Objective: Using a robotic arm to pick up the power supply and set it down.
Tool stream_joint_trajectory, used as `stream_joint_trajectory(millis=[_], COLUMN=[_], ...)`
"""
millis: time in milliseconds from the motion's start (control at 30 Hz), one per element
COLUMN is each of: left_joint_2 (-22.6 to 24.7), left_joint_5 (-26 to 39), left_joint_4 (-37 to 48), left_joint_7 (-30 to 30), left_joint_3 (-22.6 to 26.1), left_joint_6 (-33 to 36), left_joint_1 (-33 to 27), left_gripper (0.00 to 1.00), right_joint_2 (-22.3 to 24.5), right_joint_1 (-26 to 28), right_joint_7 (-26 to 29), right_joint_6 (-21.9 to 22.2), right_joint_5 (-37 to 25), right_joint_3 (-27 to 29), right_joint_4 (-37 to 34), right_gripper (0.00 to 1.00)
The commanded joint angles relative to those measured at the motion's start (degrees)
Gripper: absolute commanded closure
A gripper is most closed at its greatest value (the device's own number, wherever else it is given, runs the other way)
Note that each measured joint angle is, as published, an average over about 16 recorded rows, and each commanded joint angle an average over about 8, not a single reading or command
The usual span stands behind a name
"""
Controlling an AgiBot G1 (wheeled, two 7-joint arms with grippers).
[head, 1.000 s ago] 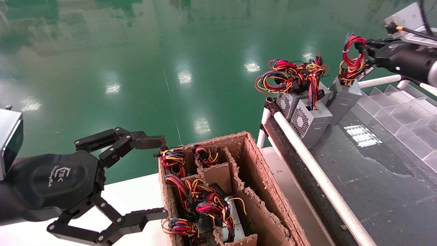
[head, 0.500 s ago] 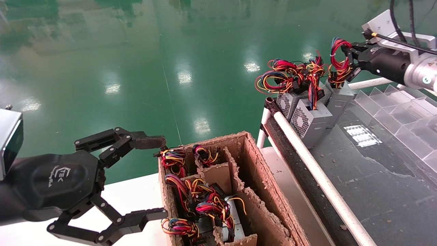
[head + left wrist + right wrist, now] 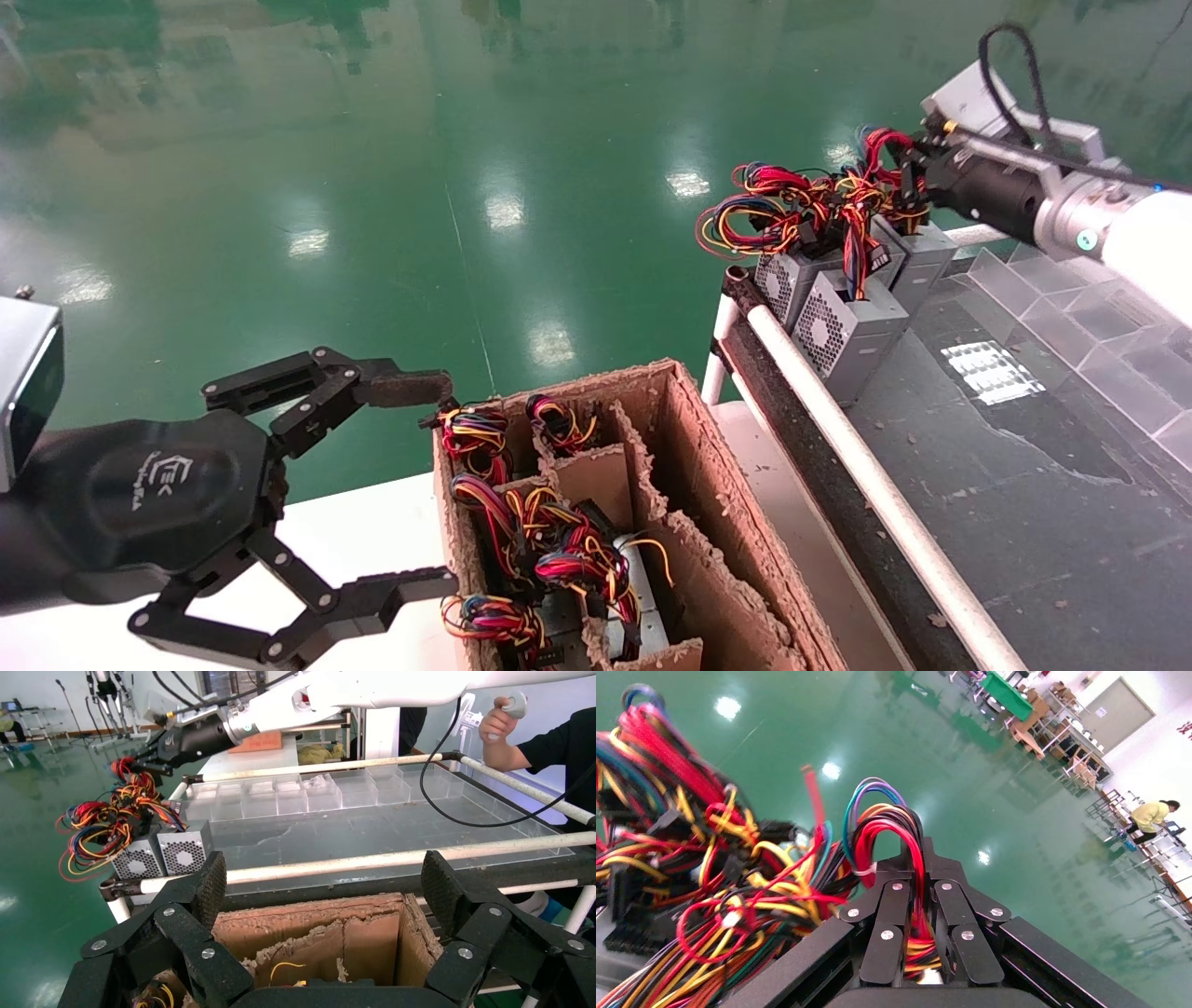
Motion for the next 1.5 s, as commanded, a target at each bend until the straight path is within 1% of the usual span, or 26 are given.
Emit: stream_joint_trajectory(millis=[33, 467, 733, 767, 1000, 1033, 1500], left_joint_2=[0.00, 0.00, 0.00, 0.00, 0.00, 0.00, -0.01], left_joint_5=[0.00, 0.00, -0.01, -0.01, -0.01, -0.01, -0.01], left_joint_4=[0.00, 0.00, 0.00, 0.00, 0.00, 0.00, 0.00], left_joint_7=[0.00, 0.00, 0.00, 0.00, 0.01, 0.01, 0.01], left_joint_3=[0.00, 0.01, 0.01, 0.01, 0.01, 0.01, 0.02], left_joint_6=[0.00, 0.00, 0.00, 0.00, 0.00, 0.00, -0.01], left_joint_1=[0.00, 0.00, 0.00, 0.00, 0.00, 0.00, 0.00], left_gripper=[0.00, 0.00, 0.00, 0.00, 0.00, 0.00, 0.00], right_joint_2=[-0.42, -0.38, -0.22, -0.22, -0.51, -0.57, -0.36], right_joint_1=[-0.77, -0.55, -0.14, -0.09, 0.24, 0.30, 0.65], right_joint_7=[-0.80, -3.42, -3.49, -3.49, -3.48, -3.47, -2.97], right_joint_6=[0.29, -0.78, -1.46, -1.54, -1.46, -1.39, -1.38], right_joint_5=[0.23, 1.88, 2.96, 3.03, 3.10, 3.10, 3.08], right_joint_3=[0.16, 1.33, 2.08, 2.13, 2.18, 2.18, 2.17], right_joint_4=[0.03, 0.11, -0.64, -0.71, -1.14, -1.18, -1.67], right_gripper=[1.00, 1.00, 1.00, 0.96, 0.09, 0.00, 0.00])
